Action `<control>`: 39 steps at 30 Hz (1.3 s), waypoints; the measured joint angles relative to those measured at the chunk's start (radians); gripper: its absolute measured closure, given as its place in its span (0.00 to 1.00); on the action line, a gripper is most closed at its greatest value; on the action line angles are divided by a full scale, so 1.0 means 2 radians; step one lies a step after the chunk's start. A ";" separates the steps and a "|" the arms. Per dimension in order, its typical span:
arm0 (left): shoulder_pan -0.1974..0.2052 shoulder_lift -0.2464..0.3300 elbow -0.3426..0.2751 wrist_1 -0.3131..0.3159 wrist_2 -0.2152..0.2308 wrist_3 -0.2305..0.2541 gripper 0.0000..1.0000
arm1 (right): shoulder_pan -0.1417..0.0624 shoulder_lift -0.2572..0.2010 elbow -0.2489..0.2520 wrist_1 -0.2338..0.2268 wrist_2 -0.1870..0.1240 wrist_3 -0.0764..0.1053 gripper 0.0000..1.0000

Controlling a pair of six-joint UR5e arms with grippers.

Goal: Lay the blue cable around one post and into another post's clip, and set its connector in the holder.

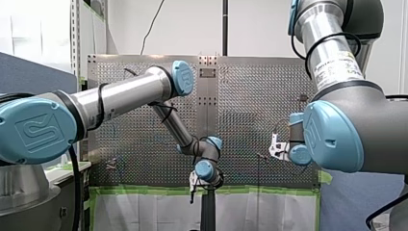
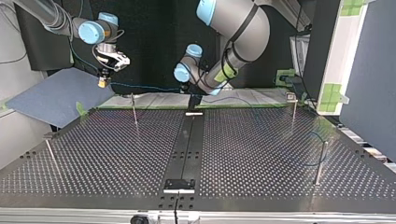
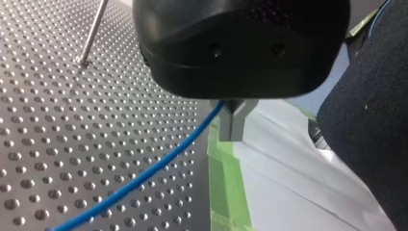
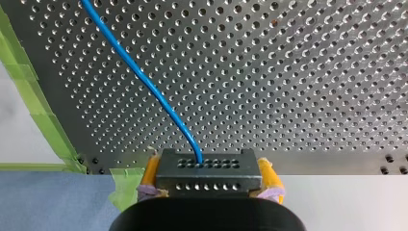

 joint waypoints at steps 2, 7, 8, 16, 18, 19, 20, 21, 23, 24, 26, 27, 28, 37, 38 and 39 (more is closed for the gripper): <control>-0.001 0.001 0.000 0.000 0.000 0.004 0.98 | 0.000 0.000 0.000 0.000 0.000 0.000 1.00; -0.008 0.010 0.000 0.000 -0.001 0.015 0.98 | 0.000 0.000 0.000 0.001 0.001 0.003 1.00; -0.009 0.013 0.000 0.000 -0.001 0.017 0.98 | 0.000 -0.001 0.000 0.001 0.001 0.003 1.00; -0.023 0.036 0.000 -0.001 -0.004 0.022 0.98 | -0.012 -0.002 -0.001 0.007 0.002 0.010 1.00; -0.025 0.038 0.000 -0.001 -0.006 0.022 0.98 | -0.018 -0.002 -0.001 0.011 0.005 0.011 1.00; -0.026 0.038 0.000 -0.001 -0.006 0.022 0.98 | -0.020 -0.002 -0.001 0.012 0.007 0.012 1.00; -0.027 0.039 0.000 -0.002 -0.006 0.022 0.98 | -0.023 -0.002 -0.001 0.014 0.010 0.012 1.00; -0.027 0.039 0.000 -0.002 -0.007 0.022 0.98 | -0.025 -0.002 -0.001 0.015 0.013 0.012 1.00; -0.028 0.039 -0.001 -0.002 -0.006 0.022 0.98 | -0.029 -0.002 -0.001 0.017 0.019 0.013 1.00; -0.028 0.040 -0.001 -0.002 -0.006 0.023 0.98 | -0.031 -0.002 -0.001 0.017 0.021 0.013 1.00; -0.030 0.040 -0.001 -0.003 -0.006 0.023 0.98 | -0.035 -0.002 -0.001 0.019 0.023 0.016 1.00; -0.031 0.040 -0.001 -0.004 -0.005 0.024 0.98 | -0.037 -0.002 -0.001 0.019 0.023 0.018 1.00; -0.032 0.040 -0.001 -0.004 -0.005 0.025 0.98 | -0.040 -0.002 -0.001 0.019 0.023 0.019 1.00; -0.045 0.039 -0.001 -0.004 0.003 0.027 0.98 | -0.058 -0.002 -0.002 0.015 0.008 0.022 1.00; -0.046 0.039 0.000 -0.004 0.006 0.026 0.98 | -0.060 -0.002 -0.003 0.015 0.007 0.022 1.00; -0.047 0.039 0.001 -0.004 0.009 0.025 0.98 | -0.061 -0.002 -0.004 0.015 0.006 0.022 1.00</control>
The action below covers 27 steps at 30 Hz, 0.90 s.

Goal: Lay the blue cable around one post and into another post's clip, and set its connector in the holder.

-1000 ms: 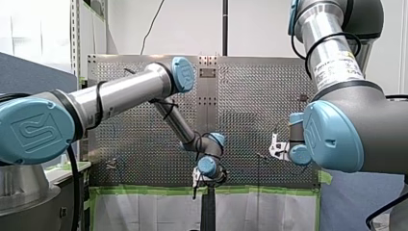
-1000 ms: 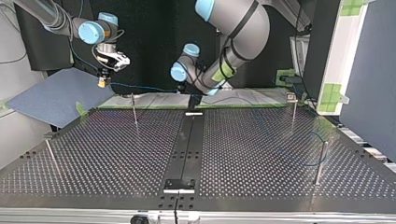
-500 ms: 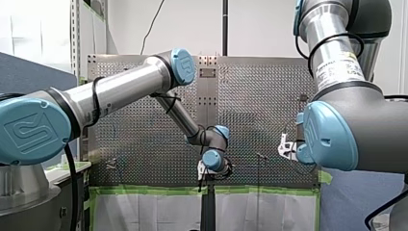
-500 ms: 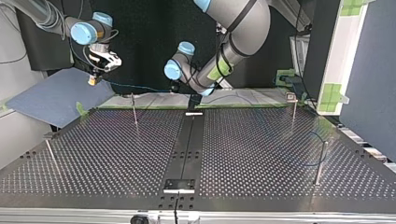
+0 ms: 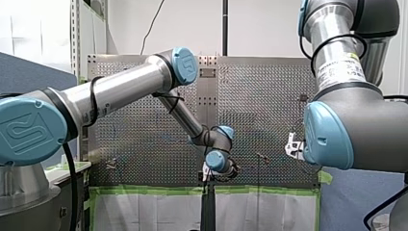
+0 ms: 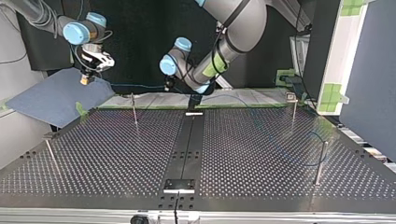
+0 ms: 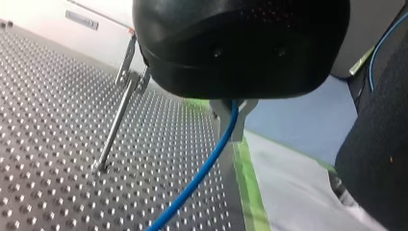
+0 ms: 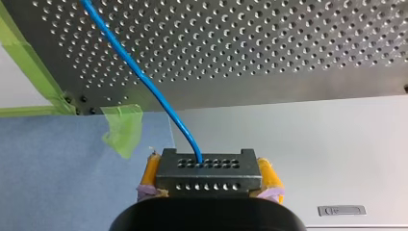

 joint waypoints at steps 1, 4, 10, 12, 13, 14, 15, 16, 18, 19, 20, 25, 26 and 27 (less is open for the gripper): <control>-0.001 0.000 0.001 0.000 0.002 -0.001 0.98 | -0.002 0.000 -0.001 0.000 -0.002 0.000 1.00; -0.003 0.000 0.005 0.000 0.005 -0.007 0.98 | -0.005 0.000 -0.004 0.002 -0.007 -0.001 1.00; -0.004 0.000 0.009 0.000 0.010 -0.014 0.98 | -0.009 0.000 -0.007 0.007 -0.011 -0.004 1.00; -0.003 0.000 0.009 0.000 0.011 -0.016 0.98 | -0.011 0.000 -0.008 0.007 -0.011 -0.005 1.00; -0.002 0.000 0.010 0.000 0.011 -0.017 0.98 | -0.011 0.000 -0.009 0.008 -0.011 -0.005 1.00; -0.001 0.000 0.010 0.000 0.011 -0.017 0.98 | -0.012 0.000 -0.010 0.009 -0.011 -0.005 1.00; 0.000 0.000 0.012 0.000 0.011 -0.017 0.98 | -0.013 0.000 -0.011 0.009 -0.011 -0.006 1.00; 0.000 0.000 0.013 0.000 0.011 -0.018 0.98 | -0.013 0.000 -0.012 0.009 -0.011 -0.006 1.00; 0.002 0.000 0.017 -0.001 0.011 -0.018 0.98 | -0.014 0.000 -0.013 0.008 -0.011 -0.006 1.00; 0.003 0.000 0.019 -0.001 0.011 -0.018 0.98 | -0.015 0.001 -0.014 0.007 -0.011 -0.006 1.00; 0.003 -0.001 0.021 -0.001 0.011 -0.018 0.98 | -0.016 0.001 -0.016 0.006 -0.011 -0.006 1.00; 0.005 -0.001 0.031 -0.001 0.012 -0.020 0.98 | -0.019 0.001 -0.021 0.006 -0.012 -0.006 1.00; 0.005 -0.001 0.032 -0.001 0.012 -0.021 0.98 | -0.020 0.001 -0.022 0.006 -0.012 -0.006 1.00; 0.006 -0.001 0.034 -0.002 0.012 -0.022 0.98 | -0.020 0.002 -0.022 0.005 -0.013 -0.006 1.00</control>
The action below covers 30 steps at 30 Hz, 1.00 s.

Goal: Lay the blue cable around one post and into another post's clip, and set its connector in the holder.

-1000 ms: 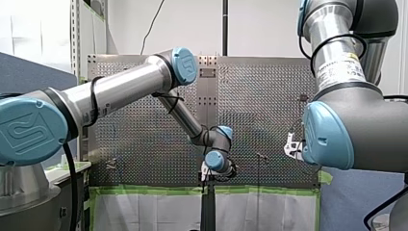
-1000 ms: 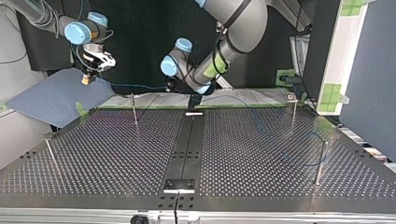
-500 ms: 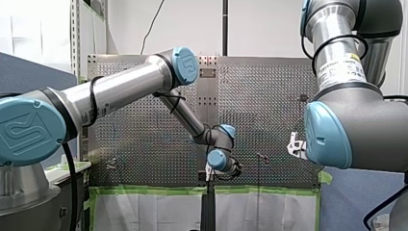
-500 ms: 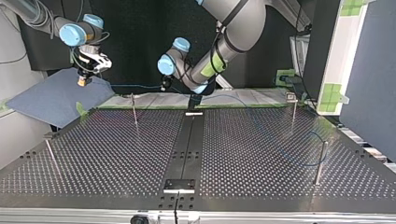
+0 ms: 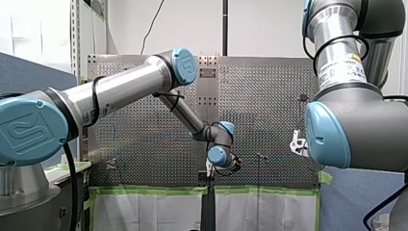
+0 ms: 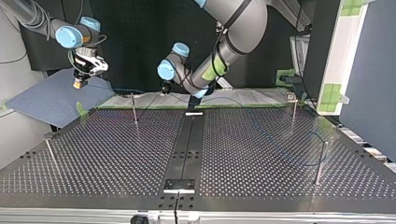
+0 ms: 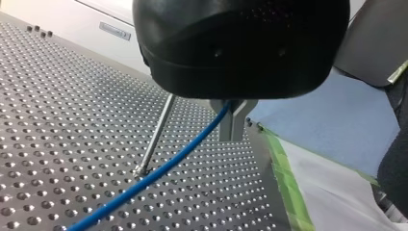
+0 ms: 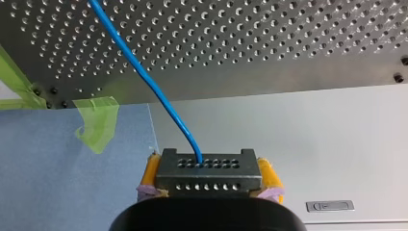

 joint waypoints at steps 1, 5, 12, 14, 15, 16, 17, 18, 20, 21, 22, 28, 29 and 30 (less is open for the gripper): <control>0.000 0.000 0.001 -0.001 0.000 0.000 0.98 | -0.001 0.000 0.000 -0.001 -0.001 0.000 1.00; 0.001 -0.001 0.006 -0.003 0.001 -0.001 0.98 | -0.004 0.002 -0.002 -0.004 -0.003 0.002 1.00; 0.001 -0.019 0.024 -0.021 0.004 -0.002 0.98 | -0.008 0.008 -0.009 -0.001 -0.008 0.004 1.00; 0.001 -0.021 0.026 -0.023 0.004 -0.003 0.98 | -0.009 0.010 -0.010 -0.001 -0.009 0.004 1.00; 0.002 -0.021 0.028 -0.024 0.004 -0.003 0.98 | -0.009 0.010 -0.010 -0.001 -0.009 0.004 1.00; 0.002 -0.022 0.029 -0.025 0.004 -0.004 0.98 | -0.009 0.010 -0.011 -0.001 -0.009 0.004 1.00; 0.003 -0.022 0.030 -0.025 0.004 -0.004 0.98 | -0.009 0.010 -0.011 -0.001 -0.009 0.005 1.00; 0.004 -0.022 0.031 -0.026 0.004 -0.005 0.98 | -0.010 0.011 -0.012 -0.001 -0.010 0.005 1.00; 0.005 -0.022 0.033 -0.026 0.004 -0.005 0.98 | -0.011 0.011 -0.013 -0.001 -0.010 0.005 1.00; 0.006 -0.022 0.034 -0.026 0.004 -0.006 0.98 | -0.011 0.011 -0.014 -0.001 -0.010 0.005 1.00; 0.007 -0.022 0.034 -0.026 0.004 -0.006 0.98 | -0.011 0.012 -0.015 -0.001 -0.010 0.005 1.00; 0.012 -0.022 0.039 -0.028 0.009 -0.006 0.98 | -0.012 0.013 -0.019 -0.001 -0.012 0.006 1.00; 0.013 -0.022 0.039 -0.028 0.010 -0.007 0.98 | -0.012 0.013 -0.019 -0.001 -0.012 0.006 1.00; 0.014 -0.022 0.040 -0.028 0.012 -0.007 0.98 | -0.012 0.013 -0.020 -0.001 -0.013 0.006 1.00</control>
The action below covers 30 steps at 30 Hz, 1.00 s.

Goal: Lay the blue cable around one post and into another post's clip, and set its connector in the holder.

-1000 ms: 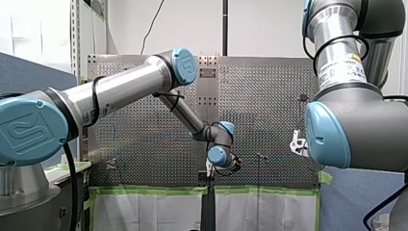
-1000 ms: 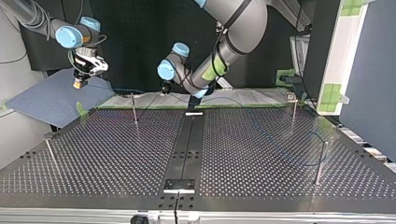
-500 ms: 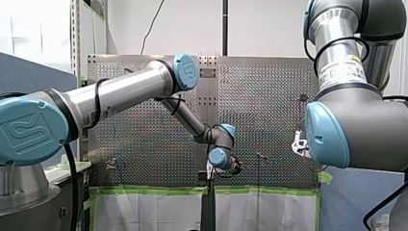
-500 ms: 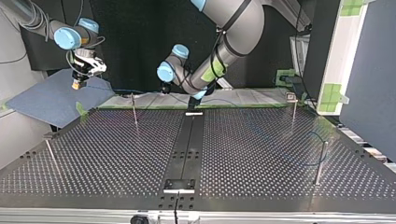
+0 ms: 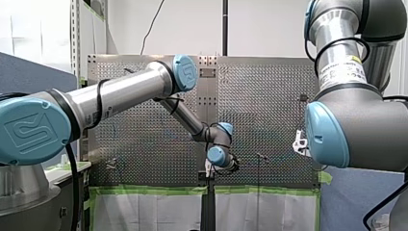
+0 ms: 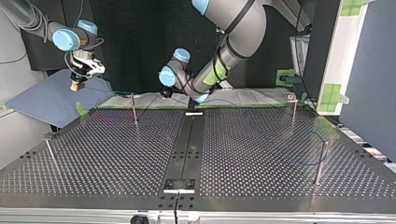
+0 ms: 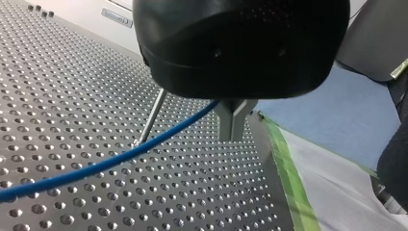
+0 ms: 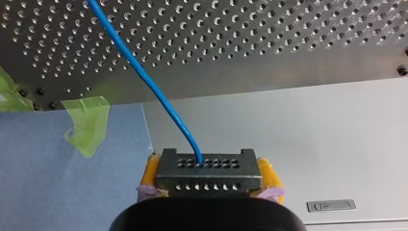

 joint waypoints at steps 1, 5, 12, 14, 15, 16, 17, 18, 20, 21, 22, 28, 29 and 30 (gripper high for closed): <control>0.001 0.000 0.001 0.000 0.002 0.000 0.98 | 0.000 0.000 -0.001 0.000 0.000 0.000 1.00; 0.003 -0.007 0.008 -0.005 0.009 -0.002 0.98 | 0.000 0.001 -0.005 0.001 -0.001 0.000 1.00; 0.004 -0.025 0.033 -0.013 0.014 -0.003 0.98 | 0.000 0.003 -0.015 0.007 -0.002 -0.001 1.00; 0.006 -0.026 0.037 -0.014 0.014 -0.004 0.98 | 0.000 0.003 -0.017 0.007 -0.002 -0.001 1.00; 0.007 -0.027 0.040 -0.015 0.014 -0.004 0.98 | 0.000 0.003 -0.018 0.006 -0.002 -0.001 1.00; 0.007 -0.027 0.042 -0.015 0.015 -0.005 0.98 | 0.000 0.004 -0.019 0.006 -0.002 0.000 1.00; 0.008 -0.027 0.043 -0.015 0.015 -0.005 0.98 | 0.000 0.004 -0.020 0.007 -0.002 0.000 1.00; 0.009 -0.027 0.044 -0.016 0.015 -0.005 0.98 | 0.000 0.004 -0.022 0.007 -0.003 0.000 1.00; 0.011 -0.027 0.046 -0.016 0.016 -0.005 0.98 | 0.000 0.004 -0.025 0.009 -0.003 0.000 1.00; 0.012 -0.027 0.047 -0.016 0.016 -0.005 0.98 | 0.000 0.004 -0.026 0.010 -0.003 0.000 1.00; 0.013 -0.027 0.047 -0.016 0.016 -0.006 0.98 | 0.000 0.005 -0.027 0.010 -0.003 0.000 1.00; 0.018 -0.029 0.053 -0.016 0.025 -0.009 0.98 | 0.000 0.017 -0.036 0.014 -0.003 -0.003 1.00; 0.019 -0.030 0.055 -0.017 0.026 -0.009 0.98 | 0.000 0.021 -0.038 0.014 -0.003 -0.003 1.00; 0.020 -0.033 0.058 -0.018 0.028 -0.010 0.98 | 0.000 0.024 -0.040 0.014 -0.003 -0.003 1.00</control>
